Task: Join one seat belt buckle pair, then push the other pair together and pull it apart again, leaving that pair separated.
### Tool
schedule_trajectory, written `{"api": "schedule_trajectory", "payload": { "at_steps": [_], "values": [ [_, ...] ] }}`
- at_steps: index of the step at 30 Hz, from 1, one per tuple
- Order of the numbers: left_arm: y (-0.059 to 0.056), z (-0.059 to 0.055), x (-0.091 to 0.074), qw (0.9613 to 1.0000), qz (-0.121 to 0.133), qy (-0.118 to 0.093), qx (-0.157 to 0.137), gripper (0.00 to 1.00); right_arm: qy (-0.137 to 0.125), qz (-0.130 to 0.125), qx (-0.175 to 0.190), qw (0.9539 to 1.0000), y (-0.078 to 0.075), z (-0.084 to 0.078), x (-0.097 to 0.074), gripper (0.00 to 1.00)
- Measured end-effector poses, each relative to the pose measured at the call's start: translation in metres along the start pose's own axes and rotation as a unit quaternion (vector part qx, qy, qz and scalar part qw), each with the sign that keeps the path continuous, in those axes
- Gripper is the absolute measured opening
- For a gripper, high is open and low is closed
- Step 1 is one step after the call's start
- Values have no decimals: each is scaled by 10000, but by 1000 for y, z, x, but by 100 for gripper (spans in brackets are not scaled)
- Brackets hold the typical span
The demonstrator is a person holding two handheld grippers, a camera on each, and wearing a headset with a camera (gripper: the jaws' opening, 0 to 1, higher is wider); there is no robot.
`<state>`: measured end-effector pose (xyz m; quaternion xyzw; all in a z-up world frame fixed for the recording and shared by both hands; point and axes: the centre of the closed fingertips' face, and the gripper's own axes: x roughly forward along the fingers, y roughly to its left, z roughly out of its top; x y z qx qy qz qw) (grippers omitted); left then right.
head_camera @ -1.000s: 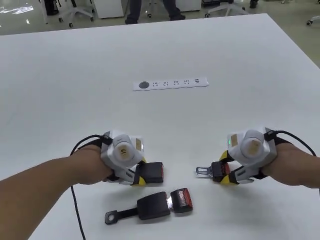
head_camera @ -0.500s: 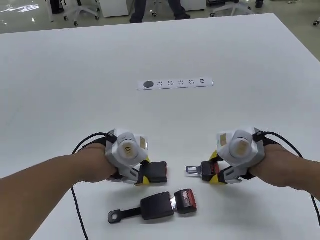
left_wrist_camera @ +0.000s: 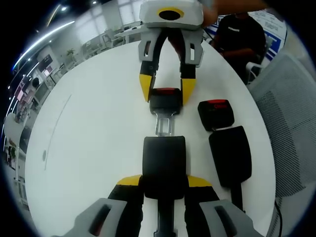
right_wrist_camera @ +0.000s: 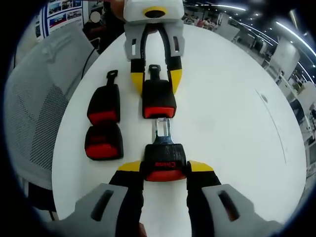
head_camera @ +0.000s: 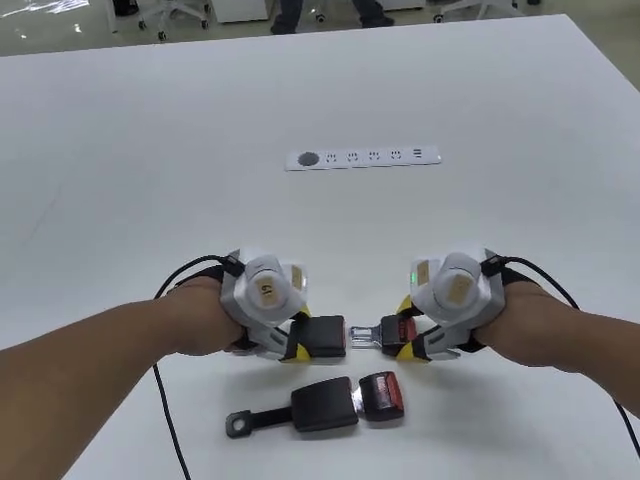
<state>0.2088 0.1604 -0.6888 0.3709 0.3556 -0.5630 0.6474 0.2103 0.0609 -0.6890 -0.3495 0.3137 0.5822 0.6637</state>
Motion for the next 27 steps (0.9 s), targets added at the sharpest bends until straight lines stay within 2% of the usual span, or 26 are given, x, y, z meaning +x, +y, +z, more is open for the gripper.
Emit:
{"api": "schedule_trajectory", "payload": {
  "at_steps": [3, 11, 12, 15, 21, 27],
  "values": [
    [0, 1, 1, 10000, -1, -8, -11, 32, -22, 18, -26, 10000, 3, 5, 2, 32],
    [-2, 2, -1, 10000, -30, 3, -29, 32, 32, -9, -187, 9998, 0, 6, 0, 32],
    [-2, 2, -1, 10000, -35, 11, -24, 32, -49, -22, -164, 9999, 0, 10, 1, 32],
    [-2, 3, -1, 10000, -48, 18, -27, 32, -48, -2, -202, 9998, 1, 10, 3, 32],
    [-2, 3, 0, 10000, -64, -18, -53, 32, -305, 59, -88, 9995, -1, 16, 10, 32],
    [-1, 3, 0, 10000, -86, -17, -1, 31, -320, 134, -40, 9994, -2, 17, 9, 31]
  ]
}}
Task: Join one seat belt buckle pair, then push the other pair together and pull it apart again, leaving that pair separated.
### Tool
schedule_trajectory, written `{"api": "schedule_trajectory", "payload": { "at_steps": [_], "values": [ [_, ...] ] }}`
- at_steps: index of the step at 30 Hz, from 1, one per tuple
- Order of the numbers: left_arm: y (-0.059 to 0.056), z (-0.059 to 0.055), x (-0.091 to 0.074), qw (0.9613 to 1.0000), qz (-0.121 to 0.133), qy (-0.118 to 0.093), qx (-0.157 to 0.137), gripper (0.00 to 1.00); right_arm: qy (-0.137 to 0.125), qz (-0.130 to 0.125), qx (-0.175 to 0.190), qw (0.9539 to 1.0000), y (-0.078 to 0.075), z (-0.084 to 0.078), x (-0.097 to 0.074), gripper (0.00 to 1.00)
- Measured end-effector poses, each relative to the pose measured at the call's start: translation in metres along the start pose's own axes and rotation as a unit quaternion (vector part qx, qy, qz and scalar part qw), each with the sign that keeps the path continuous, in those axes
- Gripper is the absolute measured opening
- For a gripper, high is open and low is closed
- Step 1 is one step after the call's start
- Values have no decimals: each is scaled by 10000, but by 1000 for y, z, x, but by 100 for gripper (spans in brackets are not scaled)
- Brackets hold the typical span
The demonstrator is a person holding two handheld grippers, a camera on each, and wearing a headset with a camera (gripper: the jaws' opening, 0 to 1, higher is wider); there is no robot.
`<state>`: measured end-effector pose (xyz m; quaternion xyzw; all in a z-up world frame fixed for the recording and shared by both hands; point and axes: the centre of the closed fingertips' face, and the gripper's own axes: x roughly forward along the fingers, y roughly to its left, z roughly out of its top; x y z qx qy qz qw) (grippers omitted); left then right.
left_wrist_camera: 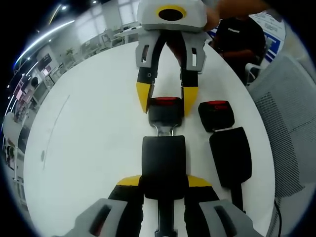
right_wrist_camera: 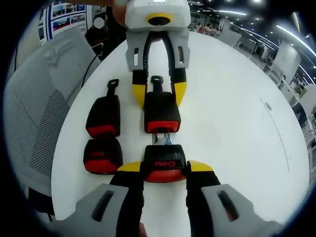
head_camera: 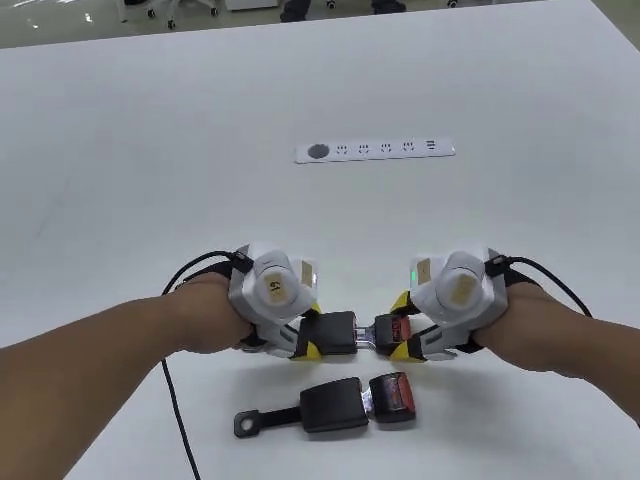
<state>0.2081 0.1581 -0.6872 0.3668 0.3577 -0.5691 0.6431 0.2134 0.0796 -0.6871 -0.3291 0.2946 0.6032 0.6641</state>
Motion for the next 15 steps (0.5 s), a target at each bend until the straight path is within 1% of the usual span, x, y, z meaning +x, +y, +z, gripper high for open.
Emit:
{"api": "schedule_trajectory", "payload": {
  "at_steps": [3, 6, 11, 12, 14, 15],
  "values": [
    [0, 0, 0, 10000, -24, 6, 28, 31, 23, 18, -48, 10000, 2, 3, 0, 31],
    [0, 0, 0, 10000, -54, 17, 35, 31, 39, 27, -64, 10000, 0, 4, 1, 30],
    [0, 0, 1, 10000, -71, -1, 9, 31, 41, 21, -30, 10000, 0, 6, 2, 30],
    [1, 0, 1, 10000, -75, 4, 4, 31, 24, 14, -21, 10000, 0, 8, 3, 30],
    [0, 0, 2, 10000, -80, 39, 13, 31, -110, 46, 60, 9999, 3, 15, 5, 30],
    [0, 0, 2, 9999, -85, 51, 21, 31, -57, 14, 38, 10000, 4, 16, 8, 30]
  ]
}}
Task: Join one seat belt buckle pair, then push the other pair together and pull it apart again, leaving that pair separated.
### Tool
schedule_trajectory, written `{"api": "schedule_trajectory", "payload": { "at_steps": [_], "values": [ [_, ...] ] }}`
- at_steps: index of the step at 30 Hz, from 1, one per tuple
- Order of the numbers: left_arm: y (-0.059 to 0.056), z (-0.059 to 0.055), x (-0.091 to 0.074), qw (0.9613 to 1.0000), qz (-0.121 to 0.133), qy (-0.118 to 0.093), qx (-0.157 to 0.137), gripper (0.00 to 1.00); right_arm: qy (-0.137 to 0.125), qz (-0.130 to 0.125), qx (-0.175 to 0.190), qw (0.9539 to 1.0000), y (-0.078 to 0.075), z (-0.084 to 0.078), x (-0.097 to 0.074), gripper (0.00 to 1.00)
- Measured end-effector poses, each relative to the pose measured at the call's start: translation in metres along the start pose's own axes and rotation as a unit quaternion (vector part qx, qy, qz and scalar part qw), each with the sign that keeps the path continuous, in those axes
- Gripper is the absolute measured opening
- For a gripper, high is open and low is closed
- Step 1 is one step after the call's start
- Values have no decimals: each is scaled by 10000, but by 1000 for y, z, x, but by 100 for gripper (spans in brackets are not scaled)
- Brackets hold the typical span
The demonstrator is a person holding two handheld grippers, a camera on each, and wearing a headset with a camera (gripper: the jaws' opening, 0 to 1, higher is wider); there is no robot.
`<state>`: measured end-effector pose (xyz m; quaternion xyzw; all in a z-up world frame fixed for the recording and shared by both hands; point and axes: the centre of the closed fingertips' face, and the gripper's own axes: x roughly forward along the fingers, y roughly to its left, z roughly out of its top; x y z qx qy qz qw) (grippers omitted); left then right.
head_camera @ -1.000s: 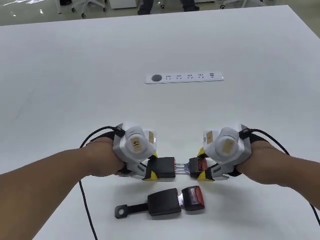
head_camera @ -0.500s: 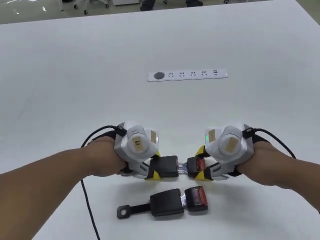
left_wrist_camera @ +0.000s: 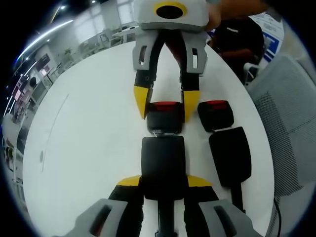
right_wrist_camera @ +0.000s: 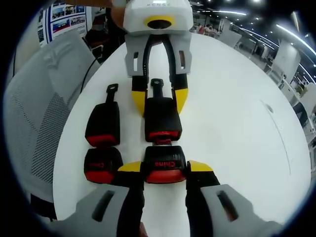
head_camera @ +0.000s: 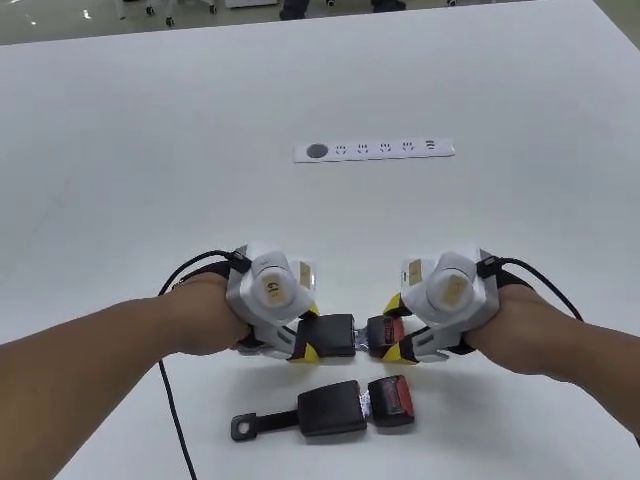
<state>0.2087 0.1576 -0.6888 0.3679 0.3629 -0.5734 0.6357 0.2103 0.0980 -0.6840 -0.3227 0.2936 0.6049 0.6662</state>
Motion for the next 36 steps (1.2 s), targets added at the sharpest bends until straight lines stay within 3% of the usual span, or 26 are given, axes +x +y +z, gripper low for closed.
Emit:
{"api": "schedule_trajectory", "payload": {
  "at_steps": [1, 19, 29, 31, 36],
  "values": [
    [0, 0, 0, 10000, 4, 3, -11, 31, 76, -56, -127, 9999, -2, -1, 1, 30],
    [3, 0, 0, 10000, 17, -71, -27, 31, 76, -70, -88, 9999, -3, -4, 3, 31],
    [4, -1, 0, 10000, 27, -47, -49, 31, 142, -61, -118, 9998, -3, -16, -9, 31],
    [3, 0, 0, 10000, 23, -52, -21, 31, 30, -49, -41, 10000, -2, -17, -10, 31],
    [3, -1, 0, 10000, -2, -13, -12, 31, 32, -116, -170, 9998, -3, -16, -10, 32]
  ]
}}
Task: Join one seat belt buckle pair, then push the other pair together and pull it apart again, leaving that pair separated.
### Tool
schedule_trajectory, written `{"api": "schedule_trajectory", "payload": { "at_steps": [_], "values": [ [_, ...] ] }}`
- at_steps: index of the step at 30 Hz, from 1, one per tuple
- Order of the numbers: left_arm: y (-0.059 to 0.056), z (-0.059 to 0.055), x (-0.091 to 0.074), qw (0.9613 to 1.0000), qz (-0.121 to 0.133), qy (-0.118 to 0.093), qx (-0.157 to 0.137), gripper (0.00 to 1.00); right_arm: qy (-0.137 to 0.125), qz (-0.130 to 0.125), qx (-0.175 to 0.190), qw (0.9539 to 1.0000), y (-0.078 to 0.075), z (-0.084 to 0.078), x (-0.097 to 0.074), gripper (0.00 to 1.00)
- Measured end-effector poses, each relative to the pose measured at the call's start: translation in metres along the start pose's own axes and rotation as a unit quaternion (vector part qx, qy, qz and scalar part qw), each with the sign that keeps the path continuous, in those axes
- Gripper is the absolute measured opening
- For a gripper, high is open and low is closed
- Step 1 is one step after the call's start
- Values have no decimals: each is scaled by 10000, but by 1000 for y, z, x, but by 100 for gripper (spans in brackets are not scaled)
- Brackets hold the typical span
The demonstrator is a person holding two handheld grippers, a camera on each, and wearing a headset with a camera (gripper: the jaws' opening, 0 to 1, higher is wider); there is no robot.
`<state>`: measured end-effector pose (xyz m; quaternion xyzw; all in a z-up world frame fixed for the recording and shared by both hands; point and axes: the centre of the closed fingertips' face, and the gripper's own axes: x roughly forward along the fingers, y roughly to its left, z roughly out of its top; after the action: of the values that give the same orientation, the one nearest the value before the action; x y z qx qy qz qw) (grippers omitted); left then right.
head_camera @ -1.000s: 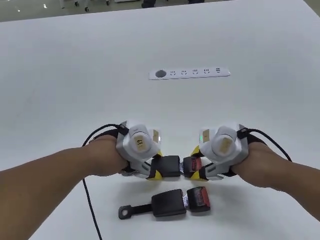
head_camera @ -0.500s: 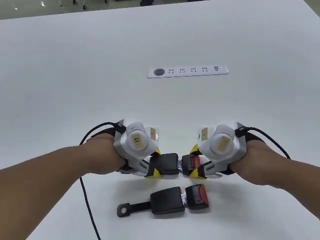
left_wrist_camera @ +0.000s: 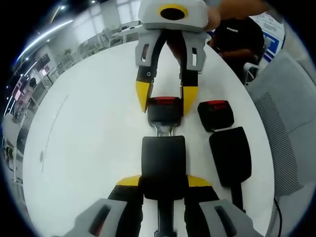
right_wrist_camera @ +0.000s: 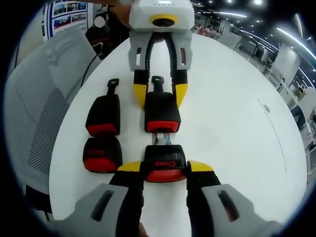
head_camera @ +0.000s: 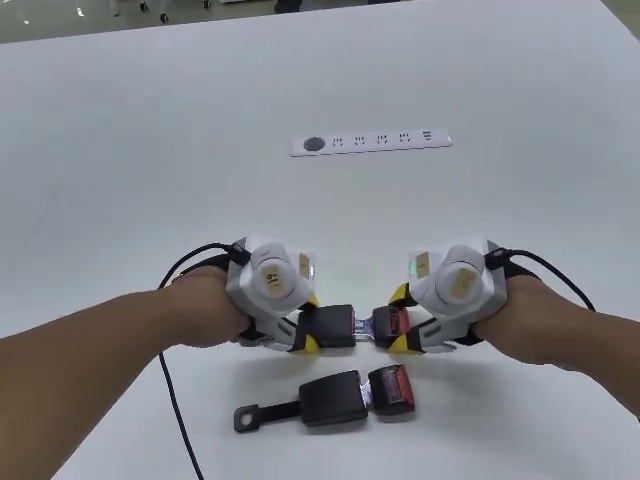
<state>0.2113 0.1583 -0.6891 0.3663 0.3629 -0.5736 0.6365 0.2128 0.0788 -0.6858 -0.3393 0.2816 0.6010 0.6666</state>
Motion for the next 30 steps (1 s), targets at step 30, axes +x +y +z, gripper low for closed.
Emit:
{"api": "schedule_trajectory", "payload": {
  "at_steps": [30],
  "values": [
    [-1, 0, 0, 9999, 120, -2, -31, 33, 611, -227, 288, 9975, 1, -88, -64, 34]
  ]
}}
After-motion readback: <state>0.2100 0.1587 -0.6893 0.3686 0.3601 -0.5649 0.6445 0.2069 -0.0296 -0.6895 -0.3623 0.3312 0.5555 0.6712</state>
